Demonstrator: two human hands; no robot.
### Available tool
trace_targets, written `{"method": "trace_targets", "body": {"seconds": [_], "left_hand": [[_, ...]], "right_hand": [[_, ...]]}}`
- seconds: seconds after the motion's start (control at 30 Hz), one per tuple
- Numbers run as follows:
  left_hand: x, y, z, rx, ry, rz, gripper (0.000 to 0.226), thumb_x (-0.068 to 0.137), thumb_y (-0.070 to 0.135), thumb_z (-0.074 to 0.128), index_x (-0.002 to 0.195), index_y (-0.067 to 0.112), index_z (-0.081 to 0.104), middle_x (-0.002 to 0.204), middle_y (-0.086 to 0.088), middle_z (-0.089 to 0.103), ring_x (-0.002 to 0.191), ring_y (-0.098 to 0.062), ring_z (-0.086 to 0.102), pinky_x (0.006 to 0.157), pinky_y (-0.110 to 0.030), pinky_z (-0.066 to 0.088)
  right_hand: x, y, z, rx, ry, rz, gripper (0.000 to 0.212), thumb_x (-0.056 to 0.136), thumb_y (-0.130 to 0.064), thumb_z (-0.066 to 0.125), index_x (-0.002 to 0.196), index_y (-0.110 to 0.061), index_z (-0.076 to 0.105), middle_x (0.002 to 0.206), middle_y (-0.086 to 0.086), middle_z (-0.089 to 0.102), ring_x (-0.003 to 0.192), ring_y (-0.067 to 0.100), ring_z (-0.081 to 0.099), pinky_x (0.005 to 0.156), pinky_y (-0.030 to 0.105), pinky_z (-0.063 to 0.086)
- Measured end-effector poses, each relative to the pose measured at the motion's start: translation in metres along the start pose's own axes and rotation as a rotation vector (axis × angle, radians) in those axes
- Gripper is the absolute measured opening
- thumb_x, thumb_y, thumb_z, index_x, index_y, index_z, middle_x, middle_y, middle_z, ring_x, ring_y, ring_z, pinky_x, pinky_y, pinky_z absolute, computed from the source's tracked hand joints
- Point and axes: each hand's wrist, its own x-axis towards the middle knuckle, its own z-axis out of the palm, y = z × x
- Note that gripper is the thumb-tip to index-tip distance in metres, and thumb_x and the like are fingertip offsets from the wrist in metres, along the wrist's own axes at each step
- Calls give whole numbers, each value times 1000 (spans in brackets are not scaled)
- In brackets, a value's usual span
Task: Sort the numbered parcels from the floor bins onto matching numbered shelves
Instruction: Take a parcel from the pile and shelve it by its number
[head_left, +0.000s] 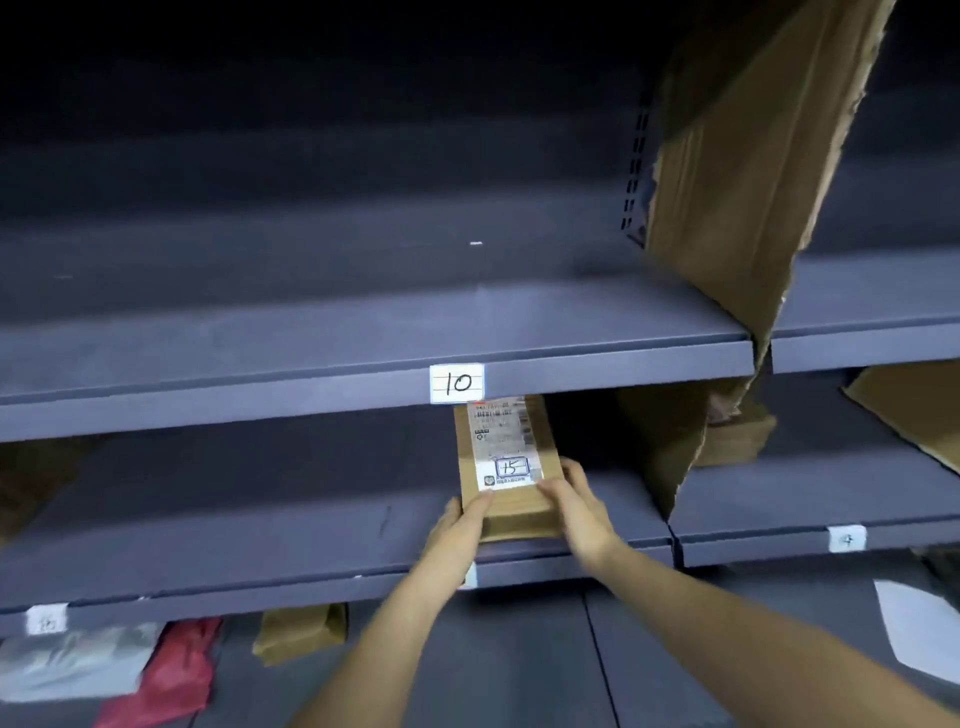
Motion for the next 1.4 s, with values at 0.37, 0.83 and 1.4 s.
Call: {"method": "trace_targets", "body": {"seconds": [0.37,0.83,1.4], "left_hand": [[112,21,71,69,-14,178,61,98,52,42,150,22,34,147,-8,46,129,-31,47,99,-31,37],[137,38,72,132,-116,352,57,99,47,43,151,32,27,153,3,38,134,-25,42,96,-23,32],[-73,106,14,384,-234,221,32,94,38,57,119,19,63,121,3,64,103,-9,56,83,-18,40]], "right_hand": [[103,18,-19,19,451,-166,46,101,-42,42,142,-22,42,126,18,60,113,39,55,86,36,41],[143,-4,-40,-102,428,-10,64,102,-43,40,151,-6,23,146,20,44,131,37,43,100,33,35],[-68,-75,-88,-590,14,28,44,98,-31,51,137,-13,43,138,10,53,124,26,51,99,30,42]]}}
